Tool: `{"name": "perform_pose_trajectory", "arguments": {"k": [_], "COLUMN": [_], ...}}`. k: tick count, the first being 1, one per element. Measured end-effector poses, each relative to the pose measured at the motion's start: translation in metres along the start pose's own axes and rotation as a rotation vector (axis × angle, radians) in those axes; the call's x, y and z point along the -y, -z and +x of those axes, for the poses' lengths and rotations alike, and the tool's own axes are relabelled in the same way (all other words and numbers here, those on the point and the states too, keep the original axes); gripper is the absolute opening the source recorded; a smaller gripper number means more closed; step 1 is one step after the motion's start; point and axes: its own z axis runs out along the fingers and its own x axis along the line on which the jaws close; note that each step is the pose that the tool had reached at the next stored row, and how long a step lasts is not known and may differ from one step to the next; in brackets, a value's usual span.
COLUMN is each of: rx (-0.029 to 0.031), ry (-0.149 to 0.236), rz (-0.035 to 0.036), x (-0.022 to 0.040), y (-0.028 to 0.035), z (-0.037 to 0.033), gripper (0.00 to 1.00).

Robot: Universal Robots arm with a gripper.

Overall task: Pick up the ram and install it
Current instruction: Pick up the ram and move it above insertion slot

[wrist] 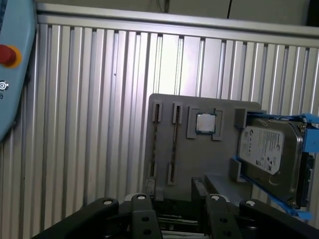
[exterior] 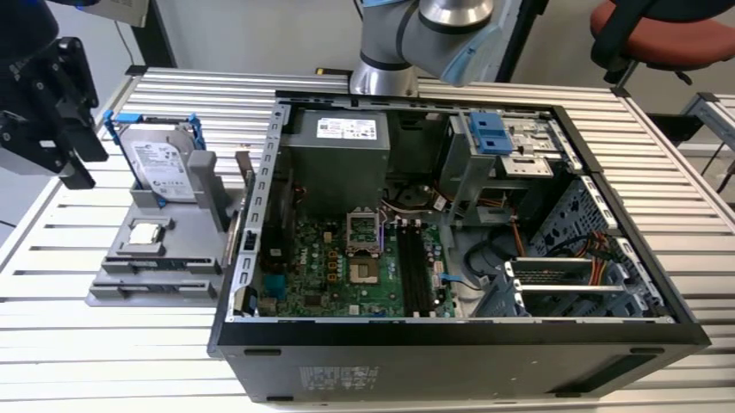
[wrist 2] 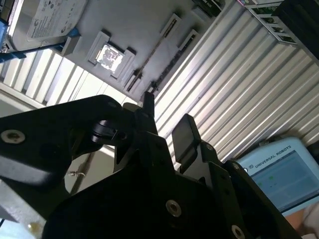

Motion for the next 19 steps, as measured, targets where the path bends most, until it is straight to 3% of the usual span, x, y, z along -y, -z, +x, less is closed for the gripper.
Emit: {"name": "perform_pose_trajectory", "arguments": {"k": [3,6,19], "rx": [-0.0001,0.0006,0.0004], "ry": [-0.004,-0.009,-0.010], "rz": [-0.0024,-0.0104,-0.0100], "x": [-0.0001,-0.0001,-0.0001], "y": [-0.0035,-0.0068,-0.0217], "z": [0.0000,0.0001,0.0005], "gripper": [1.00,1.00,1.00]}}
